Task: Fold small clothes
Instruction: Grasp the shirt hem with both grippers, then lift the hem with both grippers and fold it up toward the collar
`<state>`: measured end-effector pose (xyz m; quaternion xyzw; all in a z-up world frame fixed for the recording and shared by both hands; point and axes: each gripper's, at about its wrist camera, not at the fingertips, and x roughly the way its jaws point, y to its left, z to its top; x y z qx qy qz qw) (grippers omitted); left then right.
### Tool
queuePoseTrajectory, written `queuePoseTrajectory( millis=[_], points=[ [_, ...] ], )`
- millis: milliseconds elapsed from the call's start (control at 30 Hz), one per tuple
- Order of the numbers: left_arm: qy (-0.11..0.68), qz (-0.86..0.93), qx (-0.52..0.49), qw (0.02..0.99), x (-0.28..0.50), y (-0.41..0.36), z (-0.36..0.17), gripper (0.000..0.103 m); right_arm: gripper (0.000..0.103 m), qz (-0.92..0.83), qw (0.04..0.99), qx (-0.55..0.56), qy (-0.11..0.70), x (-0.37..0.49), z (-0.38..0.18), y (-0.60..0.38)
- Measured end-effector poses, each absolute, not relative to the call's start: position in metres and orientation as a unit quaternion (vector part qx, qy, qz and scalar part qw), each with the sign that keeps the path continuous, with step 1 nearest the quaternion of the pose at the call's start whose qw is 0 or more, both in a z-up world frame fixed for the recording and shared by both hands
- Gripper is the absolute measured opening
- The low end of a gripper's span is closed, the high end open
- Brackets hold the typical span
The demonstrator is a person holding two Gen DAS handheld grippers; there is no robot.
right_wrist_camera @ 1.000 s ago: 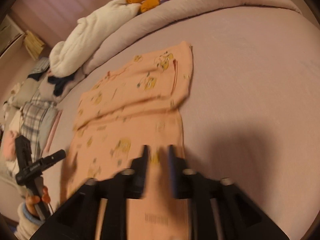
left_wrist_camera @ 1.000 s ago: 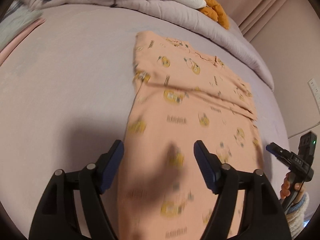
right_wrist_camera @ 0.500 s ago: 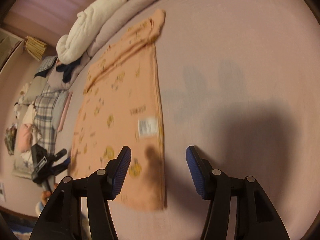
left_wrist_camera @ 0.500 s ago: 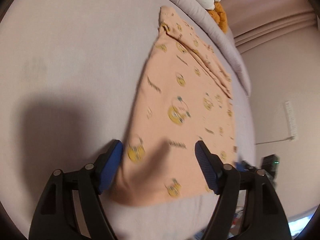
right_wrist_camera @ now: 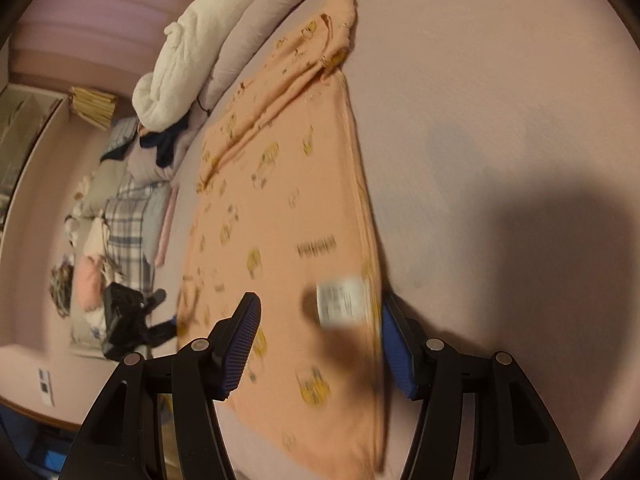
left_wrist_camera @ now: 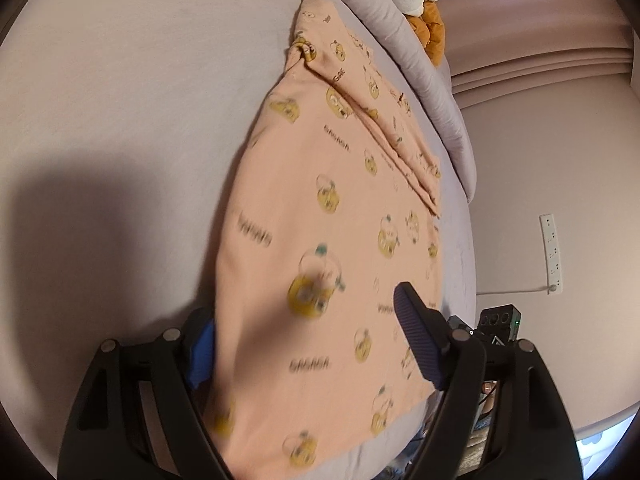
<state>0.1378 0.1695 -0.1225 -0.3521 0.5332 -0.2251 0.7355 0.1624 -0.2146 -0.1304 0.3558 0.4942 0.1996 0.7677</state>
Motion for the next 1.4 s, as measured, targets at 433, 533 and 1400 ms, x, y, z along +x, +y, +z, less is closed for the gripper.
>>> queuePoseTrajectory(
  millis=[433,533,1400],
  points=[
    [0.545,-0.263,-0.297,0.739,0.111,0.157,-0.121,0.068,0.038,0.227,0.761,0.351,0.497,0.162,-0.138,-0.209],
    [0.550,-0.270,-0.297,0.733,0.095,0.159,-0.123,0.062,0.034,0.235,0.750,0.349,0.510,0.142,-0.141,-0.206],
    [0.453,-0.328,-0.490,0.669,0.079,0.183,-0.101,0.006,0.017,0.317,0.730,0.441,0.414,0.119,-0.117,-0.211]
  ],
)
